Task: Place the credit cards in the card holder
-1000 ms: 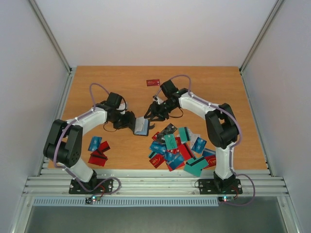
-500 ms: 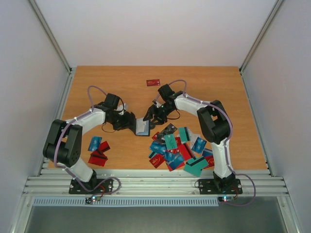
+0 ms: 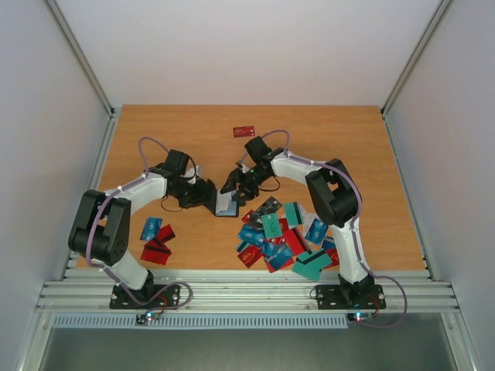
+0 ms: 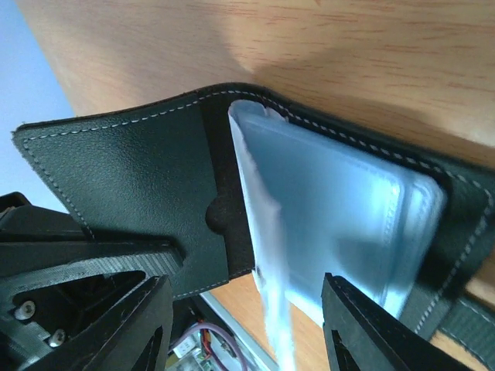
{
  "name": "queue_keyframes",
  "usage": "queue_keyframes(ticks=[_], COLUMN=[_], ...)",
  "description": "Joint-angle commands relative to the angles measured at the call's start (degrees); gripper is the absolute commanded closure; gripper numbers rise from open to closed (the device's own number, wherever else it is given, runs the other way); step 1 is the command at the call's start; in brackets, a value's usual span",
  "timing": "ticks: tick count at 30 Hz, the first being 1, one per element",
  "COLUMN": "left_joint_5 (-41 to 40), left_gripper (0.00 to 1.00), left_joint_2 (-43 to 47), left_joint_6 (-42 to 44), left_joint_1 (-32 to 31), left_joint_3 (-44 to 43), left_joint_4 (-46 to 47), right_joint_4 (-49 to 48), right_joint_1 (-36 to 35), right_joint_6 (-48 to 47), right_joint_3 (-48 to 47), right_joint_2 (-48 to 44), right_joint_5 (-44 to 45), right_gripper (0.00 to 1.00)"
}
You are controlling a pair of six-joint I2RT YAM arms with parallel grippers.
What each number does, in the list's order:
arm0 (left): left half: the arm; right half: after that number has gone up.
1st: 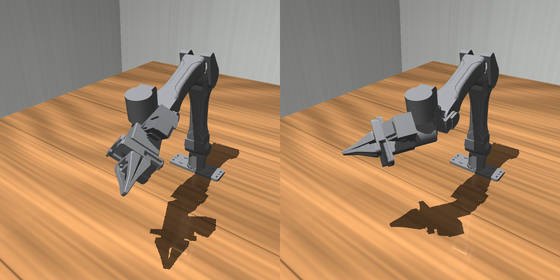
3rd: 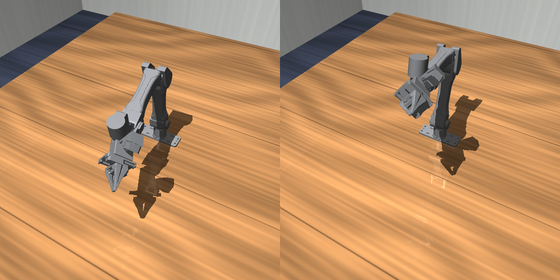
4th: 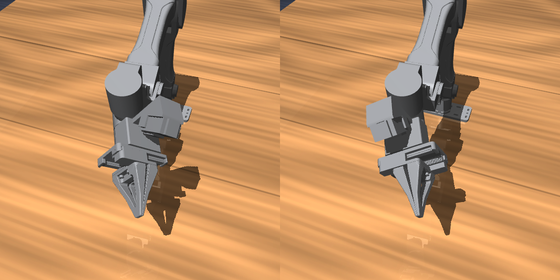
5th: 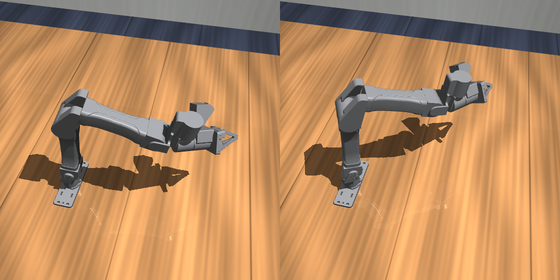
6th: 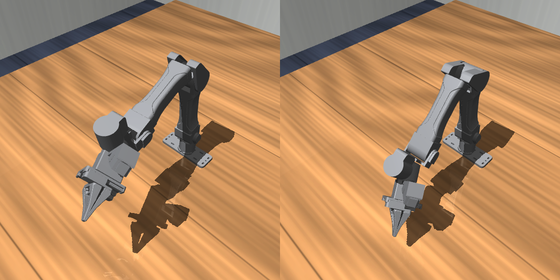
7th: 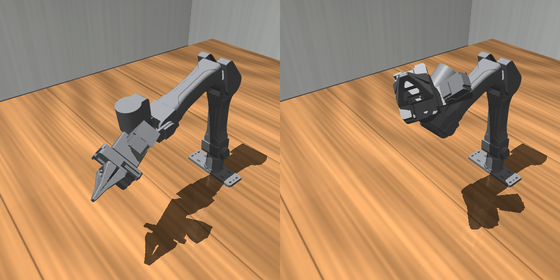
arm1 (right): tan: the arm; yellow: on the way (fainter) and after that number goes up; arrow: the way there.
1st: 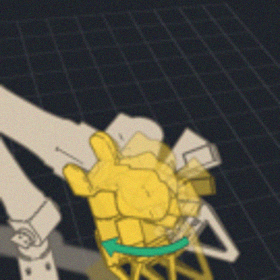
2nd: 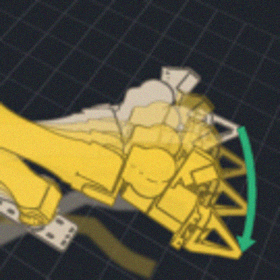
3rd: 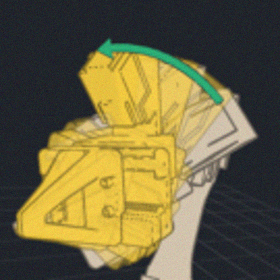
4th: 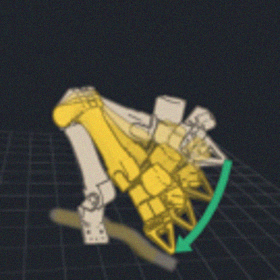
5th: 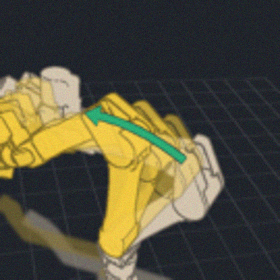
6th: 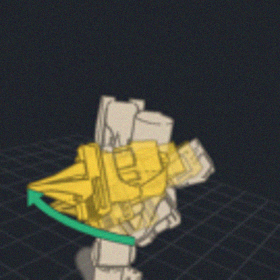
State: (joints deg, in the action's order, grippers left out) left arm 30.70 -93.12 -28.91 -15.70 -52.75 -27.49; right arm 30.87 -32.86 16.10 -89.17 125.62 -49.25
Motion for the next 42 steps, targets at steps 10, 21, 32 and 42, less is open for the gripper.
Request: queue_keyframes(ticks=[10,21,32,42], left_joint_5=[2.1,5.8,-2.5,-2.4], left_gripper=[1.0,0.97,0.57,0.46], left_joint_2=[-1.9,-5.3,3.6,17.2], left_joint_6=[1.3,-0.8,3.3,9.2], left_joint_1=[3.0,4.7,5.2,4.3], left_joint_3=[2.7,4.1,-0.2,-1.7], left_joint_4=[-0.1,0.2,-14.1,-17.5], right_joint_4=[-6.3,-7.8,-6.2,-1.4], right_joint_1=[-2.5,-3.3,-3.4,-3.4], right_joint_6=[4.6,7.1,7.9,5.8], right_joint_3=[-3.8,-7.3,-11.3,-13.3], right_joint_2=[2.1,6.8,11.8,12.8], right_joint_5=[-5.5,-6.7,-6.4,-4.6], right_gripper=[0.45,0.45,0.46,0.46])
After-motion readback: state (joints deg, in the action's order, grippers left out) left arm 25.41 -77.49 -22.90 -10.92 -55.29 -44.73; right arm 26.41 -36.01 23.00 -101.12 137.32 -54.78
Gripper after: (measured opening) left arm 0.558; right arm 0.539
